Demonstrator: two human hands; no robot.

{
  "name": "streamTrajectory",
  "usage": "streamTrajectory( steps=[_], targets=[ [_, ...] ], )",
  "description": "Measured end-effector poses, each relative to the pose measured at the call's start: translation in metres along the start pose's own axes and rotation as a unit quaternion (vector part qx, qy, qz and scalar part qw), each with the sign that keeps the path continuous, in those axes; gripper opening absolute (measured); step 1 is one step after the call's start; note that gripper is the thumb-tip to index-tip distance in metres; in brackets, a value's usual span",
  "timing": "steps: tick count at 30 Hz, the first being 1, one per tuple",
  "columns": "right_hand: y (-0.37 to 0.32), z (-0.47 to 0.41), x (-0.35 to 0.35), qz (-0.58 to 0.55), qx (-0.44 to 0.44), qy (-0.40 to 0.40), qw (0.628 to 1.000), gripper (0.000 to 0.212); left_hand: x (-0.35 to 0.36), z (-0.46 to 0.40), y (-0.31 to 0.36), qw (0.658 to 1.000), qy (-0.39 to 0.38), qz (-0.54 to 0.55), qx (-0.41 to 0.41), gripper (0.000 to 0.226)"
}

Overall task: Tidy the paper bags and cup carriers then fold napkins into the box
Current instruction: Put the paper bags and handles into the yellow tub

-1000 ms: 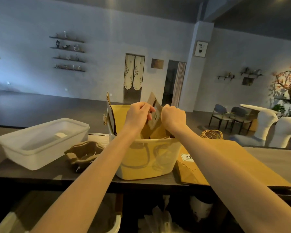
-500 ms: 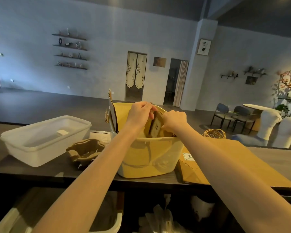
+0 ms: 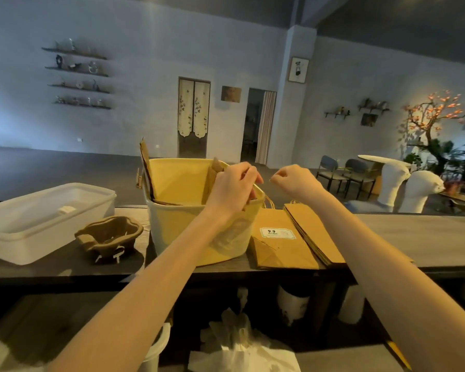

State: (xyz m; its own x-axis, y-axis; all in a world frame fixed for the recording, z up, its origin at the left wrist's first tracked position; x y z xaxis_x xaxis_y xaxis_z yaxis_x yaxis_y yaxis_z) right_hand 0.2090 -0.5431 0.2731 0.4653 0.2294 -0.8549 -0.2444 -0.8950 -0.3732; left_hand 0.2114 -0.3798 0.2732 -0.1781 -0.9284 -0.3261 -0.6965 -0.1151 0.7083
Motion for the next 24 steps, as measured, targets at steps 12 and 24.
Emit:
streamTrajectory(
  steps=[12, 24],
  targets=[
    [0.101, 0.07, 0.053, 0.033, 0.162, -0.157, 0.974, 0.031, 0.105, 0.065, -0.055, 0.908, -0.283, -0.082, -0.298, 0.044],
    [0.101, 0.081, 0.061, -0.02, 0.16, -0.184, 0.97, 0.023, 0.114, 0.068, -0.055, 0.902, -0.267, -0.07, -0.331, 0.045]
  ],
)
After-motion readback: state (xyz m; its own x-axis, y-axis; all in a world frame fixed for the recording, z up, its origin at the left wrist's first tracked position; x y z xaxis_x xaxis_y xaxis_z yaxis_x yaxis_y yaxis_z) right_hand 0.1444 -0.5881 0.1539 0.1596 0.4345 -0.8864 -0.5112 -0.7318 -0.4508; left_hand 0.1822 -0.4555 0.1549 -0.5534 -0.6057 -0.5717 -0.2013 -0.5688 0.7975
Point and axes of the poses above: each hand's wrist, its own z-axis away from the middle knuckle, its own x-axis out of the palm, y = z × x, the point moved 6 cm from there along -z, towards the middle knuckle, and after that the axes turned 2 degrees about y, right-handed, at the moved point
